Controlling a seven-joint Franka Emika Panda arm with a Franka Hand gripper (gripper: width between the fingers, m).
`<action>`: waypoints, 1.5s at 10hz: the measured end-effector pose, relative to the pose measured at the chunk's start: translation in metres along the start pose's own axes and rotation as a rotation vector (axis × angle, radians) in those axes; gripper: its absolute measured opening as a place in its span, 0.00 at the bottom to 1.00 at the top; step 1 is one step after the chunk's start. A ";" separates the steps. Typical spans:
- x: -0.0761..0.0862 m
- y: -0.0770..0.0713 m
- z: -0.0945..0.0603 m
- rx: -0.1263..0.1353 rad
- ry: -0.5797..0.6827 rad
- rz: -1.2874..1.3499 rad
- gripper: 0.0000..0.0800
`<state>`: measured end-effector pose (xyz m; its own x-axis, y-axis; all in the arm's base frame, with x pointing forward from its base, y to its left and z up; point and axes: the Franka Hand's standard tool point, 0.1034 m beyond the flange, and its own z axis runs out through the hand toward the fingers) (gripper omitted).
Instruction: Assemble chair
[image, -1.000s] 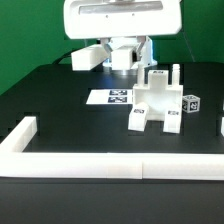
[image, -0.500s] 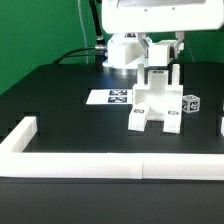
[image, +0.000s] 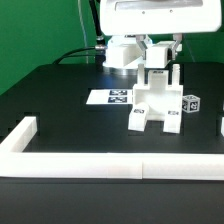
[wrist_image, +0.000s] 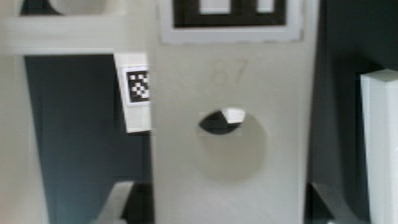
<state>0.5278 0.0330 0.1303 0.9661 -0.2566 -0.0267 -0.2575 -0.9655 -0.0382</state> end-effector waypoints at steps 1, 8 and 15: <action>-0.006 -0.007 0.002 0.001 -0.007 -0.012 0.36; -0.012 -0.015 0.009 -0.001 -0.012 -0.031 0.36; -0.018 -0.019 0.010 0.000 -0.006 -0.055 0.36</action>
Offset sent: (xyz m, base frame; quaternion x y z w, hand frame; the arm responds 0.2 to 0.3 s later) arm -0.0089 0.0161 -0.0079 -0.0010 -0.0008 -0.0228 0.9997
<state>0.5156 0.0566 0.1210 0.9786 -0.2034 -0.0303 -0.2045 -0.9780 -0.0403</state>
